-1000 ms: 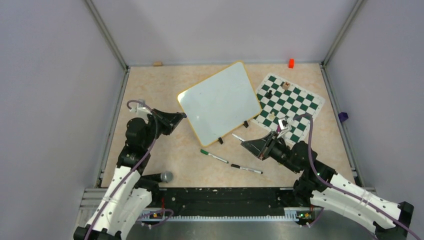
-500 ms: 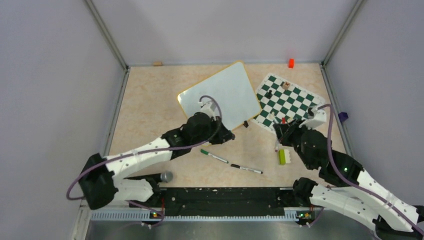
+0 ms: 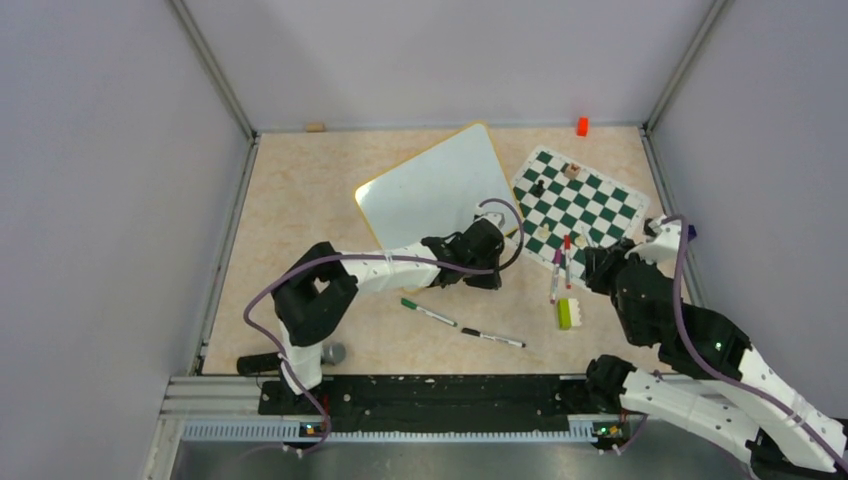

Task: Write a sentence on the whiteboard
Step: Place the pen cap at the center of the board.

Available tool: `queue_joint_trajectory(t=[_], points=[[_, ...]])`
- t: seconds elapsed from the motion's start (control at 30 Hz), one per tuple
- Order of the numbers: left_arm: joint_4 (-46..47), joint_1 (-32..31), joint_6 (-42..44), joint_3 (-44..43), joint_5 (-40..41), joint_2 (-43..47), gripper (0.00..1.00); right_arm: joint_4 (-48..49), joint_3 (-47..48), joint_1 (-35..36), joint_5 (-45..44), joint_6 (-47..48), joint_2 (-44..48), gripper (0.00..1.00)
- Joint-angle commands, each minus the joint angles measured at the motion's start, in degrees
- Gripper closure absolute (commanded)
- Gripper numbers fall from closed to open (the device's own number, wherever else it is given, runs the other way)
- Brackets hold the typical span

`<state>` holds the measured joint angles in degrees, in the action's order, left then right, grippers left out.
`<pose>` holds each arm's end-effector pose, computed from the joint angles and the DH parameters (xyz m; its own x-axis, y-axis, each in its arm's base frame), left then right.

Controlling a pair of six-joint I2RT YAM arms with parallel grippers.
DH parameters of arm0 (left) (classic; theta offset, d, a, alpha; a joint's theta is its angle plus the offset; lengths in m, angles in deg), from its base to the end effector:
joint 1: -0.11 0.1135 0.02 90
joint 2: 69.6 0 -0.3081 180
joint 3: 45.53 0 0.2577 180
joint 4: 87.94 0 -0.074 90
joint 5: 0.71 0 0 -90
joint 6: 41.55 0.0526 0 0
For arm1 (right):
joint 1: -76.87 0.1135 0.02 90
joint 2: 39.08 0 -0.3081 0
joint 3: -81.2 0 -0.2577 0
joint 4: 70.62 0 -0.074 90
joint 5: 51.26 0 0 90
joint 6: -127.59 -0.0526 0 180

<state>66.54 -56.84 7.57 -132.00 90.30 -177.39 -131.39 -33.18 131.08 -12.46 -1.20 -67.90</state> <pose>0.2412 -0.3690 0.2208 -0.8450 0.0988 -0.5256 0.3683 0.8201 -0.4380 0.0649 0.0199 0.3729 -0.2427 0.3346 -0.9106 0.0773 0.9423 0.3257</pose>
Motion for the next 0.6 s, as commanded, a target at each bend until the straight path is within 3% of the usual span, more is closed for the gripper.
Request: queue_joint_trajectory(t=[0.0,0.17,0.23,0.27,0.3,0.33,0.43,0.57], points=[[-1.0,-0.3,2.3,-2.4,0.5,-0.4,1.0,-1.8,-0.3,-0.2,-0.5,-0.2,2.6,1.0],[-3.6,-0.3,3.2,-4.2,0.3,-2.6,1.0,-1.8,-1.7,-0.1,-0.3,-0.2,3.4,1.0],[-4.7,-0.6,4.0,-4.8,0.3,-2.8,0.94,-1.8,-1.8,-0.2,0.2,-0.4,3.3,1.0],[-5.0,-0.7,4.4,-4.7,0.3,-2.5,0.8,-1.8,-1.9,-0.2,0.5,-0.4,3.3,1.0],[-5.0,-0.9,5.0,-4.5,0.3,-2.1,0.58,-1.8,-1.9,-0.2,0.7,-0.4,3.2,1.0],[-5.0,-1.0,5.3,-4.2,0.9,-1.4,0.43,-1.8,-1.9,-0.2,0.9,-0.5,3.1,1.0],[-3.3,-1.1,6.1,-2.6,0.5,1.5,0.12,-1.8,-1.9,-0.2,1.1,-0.5,2.9,1.0],[-2.2,-1.0,6.4,-0.7,0.1,6.3,0.06,-1.8,-2.0,-0.1,1.9,-0.3,2.8,1.0]])
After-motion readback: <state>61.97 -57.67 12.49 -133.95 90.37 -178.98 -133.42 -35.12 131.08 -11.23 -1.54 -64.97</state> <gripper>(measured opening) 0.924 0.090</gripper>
